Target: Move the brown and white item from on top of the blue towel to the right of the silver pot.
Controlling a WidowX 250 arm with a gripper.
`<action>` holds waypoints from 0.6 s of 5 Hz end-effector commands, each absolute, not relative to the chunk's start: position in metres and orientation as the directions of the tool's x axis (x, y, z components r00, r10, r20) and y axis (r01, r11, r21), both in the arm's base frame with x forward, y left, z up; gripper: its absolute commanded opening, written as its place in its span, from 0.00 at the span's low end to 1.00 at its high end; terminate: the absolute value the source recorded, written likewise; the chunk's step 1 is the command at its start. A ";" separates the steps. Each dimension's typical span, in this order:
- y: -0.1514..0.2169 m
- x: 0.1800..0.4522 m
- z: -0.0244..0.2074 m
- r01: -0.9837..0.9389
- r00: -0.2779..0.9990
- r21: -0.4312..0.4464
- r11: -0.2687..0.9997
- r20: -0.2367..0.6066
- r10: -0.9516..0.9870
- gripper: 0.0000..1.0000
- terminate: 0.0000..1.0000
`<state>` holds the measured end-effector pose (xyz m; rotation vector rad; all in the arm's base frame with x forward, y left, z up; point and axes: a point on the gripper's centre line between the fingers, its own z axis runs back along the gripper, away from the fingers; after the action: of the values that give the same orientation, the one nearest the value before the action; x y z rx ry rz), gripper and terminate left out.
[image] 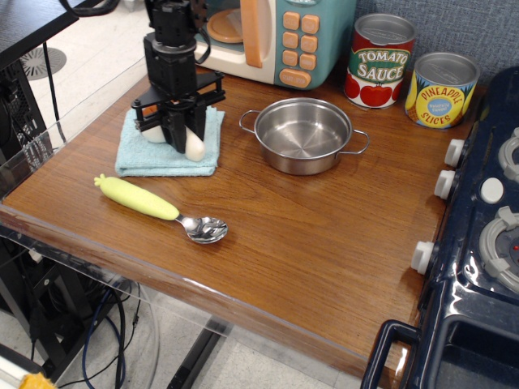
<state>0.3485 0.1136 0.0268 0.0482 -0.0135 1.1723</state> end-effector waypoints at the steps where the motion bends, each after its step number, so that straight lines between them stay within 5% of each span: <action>1: 0.130 0.347 0.089 -0.933 0.348 -0.067 0.352 0.071 0.935 0.00 0.00; 3: 0.081 0.341 0.129 -0.888 0.436 -0.142 0.438 0.048 0.899 0.00 0.00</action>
<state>0.3429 0.0790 0.1050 -0.0838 -0.0473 1.1182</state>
